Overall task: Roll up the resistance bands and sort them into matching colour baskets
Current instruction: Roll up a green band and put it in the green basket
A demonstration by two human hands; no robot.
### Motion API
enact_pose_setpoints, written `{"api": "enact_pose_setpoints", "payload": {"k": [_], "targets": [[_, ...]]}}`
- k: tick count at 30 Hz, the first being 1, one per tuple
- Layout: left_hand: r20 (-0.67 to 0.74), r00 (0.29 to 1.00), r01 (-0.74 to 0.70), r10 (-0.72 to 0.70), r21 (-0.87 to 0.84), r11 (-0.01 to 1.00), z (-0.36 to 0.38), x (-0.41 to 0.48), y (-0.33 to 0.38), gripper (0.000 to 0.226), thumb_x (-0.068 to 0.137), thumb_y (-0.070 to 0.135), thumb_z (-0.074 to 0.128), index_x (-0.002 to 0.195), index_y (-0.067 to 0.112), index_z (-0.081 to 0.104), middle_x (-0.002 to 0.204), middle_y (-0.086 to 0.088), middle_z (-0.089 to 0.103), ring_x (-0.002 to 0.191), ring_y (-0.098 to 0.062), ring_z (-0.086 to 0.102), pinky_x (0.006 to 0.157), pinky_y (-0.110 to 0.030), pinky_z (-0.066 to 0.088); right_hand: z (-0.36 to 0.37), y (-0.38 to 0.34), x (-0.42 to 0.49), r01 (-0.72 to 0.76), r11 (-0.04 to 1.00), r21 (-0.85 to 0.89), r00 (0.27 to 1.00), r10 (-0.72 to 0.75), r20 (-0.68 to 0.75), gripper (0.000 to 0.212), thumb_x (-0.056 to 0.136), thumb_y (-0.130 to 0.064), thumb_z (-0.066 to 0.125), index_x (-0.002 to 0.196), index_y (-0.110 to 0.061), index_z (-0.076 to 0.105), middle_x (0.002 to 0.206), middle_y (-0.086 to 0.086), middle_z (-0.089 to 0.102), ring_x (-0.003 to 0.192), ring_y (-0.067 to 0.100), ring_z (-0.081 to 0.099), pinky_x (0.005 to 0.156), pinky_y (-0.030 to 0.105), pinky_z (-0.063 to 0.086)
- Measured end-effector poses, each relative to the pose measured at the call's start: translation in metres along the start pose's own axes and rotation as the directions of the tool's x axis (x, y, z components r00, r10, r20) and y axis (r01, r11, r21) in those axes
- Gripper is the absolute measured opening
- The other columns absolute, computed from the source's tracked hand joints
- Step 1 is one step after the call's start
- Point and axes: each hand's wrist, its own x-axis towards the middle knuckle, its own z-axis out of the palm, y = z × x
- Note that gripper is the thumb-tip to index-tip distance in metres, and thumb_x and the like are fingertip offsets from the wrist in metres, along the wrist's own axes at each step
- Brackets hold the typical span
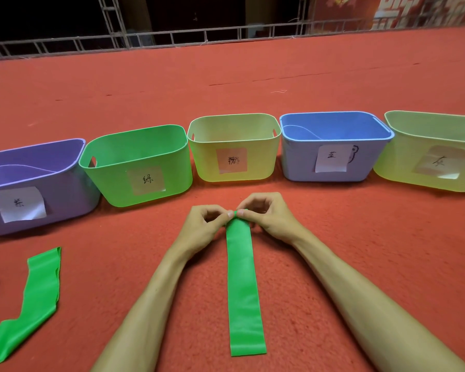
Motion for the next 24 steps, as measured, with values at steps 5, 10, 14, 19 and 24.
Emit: {"api": "enact_pose_setpoints", "payload": {"k": [5,10,14,19,24], "targets": [[0.011,1.000,-0.010,0.010,-0.005,1.000,-0.0029,-0.0017,-0.0021,0.012,0.098,0.008,0.069,0.096,0.000,0.078,0.089,-0.008,0.079,0.080,-0.006,0.067,0.075,-0.019,0.051,0.0007,0.0036,0.0010,0.019,0.999,-0.045,1.000,-0.019,-0.002,0.009,0.087,-0.009,0.082,0.090,-0.003,0.076,0.083,0.017,0.075,0.073,0.023,0.060,0.066,0.036,0.047],[-0.012,1.000,-0.027,0.026,-0.072,0.997,-0.0056,-0.0027,-0.0006,0.013,0.093,0.009,0.075,0.101,0.000,0.076,0.093,-0.012,0.078,0.085,-0.013,0.068,0.079,-0.026,0.054,0.0018,0.0012,0.0009,-0.033,0.997,-0.063,0.999,0.031,-0.019,0.019,0.096,-0.018,0.074,0.088,0.000,0.076,0.073,0.015,0.071,0.059,0.014,0.057,0.054,0.026,0.046],[0.009,0.999,-0.035,0.035,-0.077,0.996,-0.0077,-0.0029,-0.0028,0.014,0.089,0.004,0.078,0.102,0.004,0.076,0.089,-0.006,0.076,0.078,-0.021,0.057,0.076,-0.032,0.049,0.0007,0.0028,-0.0009,-0.051,0.998,-0.021,0.999,0.051,0.011,0.011,0.093,-0.011,0.076,0.091,0.000,0.077,0.076,0.011,0.075,0.063,0.015,0.065,0.057,0.028,0.050],[0.036,0.999,0.012,-0.010,-0.065,0.998,-0.0035,-0.0007,-0.0030,0.008,0.094,0.009,0.075,0.099,0.004,0.075,0.074,-0.001,0.070,0.072,-0.006,0.057,0.069,-0.019,0.044,-0.0019,0.0014,-0.0015,0.000,1.000,0.016,1.000,0.000,-0.001,0.012,0.088,-0.006,0.080,0.097,0.002,0.078,0.090,0.017,0.078,0.079,0.020,0.071,0.069,0.034,0.056],[0.031,1.000,0.007,-0.006,-0.036,0.999,-0.0044,-0.0026,-0.0009,0.009,0.097,0.007,0.069,0.097,0.000,0.076,0.083,0.001,0.076,0.077,-0.004,0.066,0.073,-0.019,0.050,-0.0018,-0.0002,-0.0021,0.031,0.999,-0.045,0.999,-0.031,-0.004,0.014,0.084,-0.002,0.082,0.097,0.003,0.078,0.082,0.006,0.077,0.072,0.010,0.065,0.063,0.019,0.049]]}}
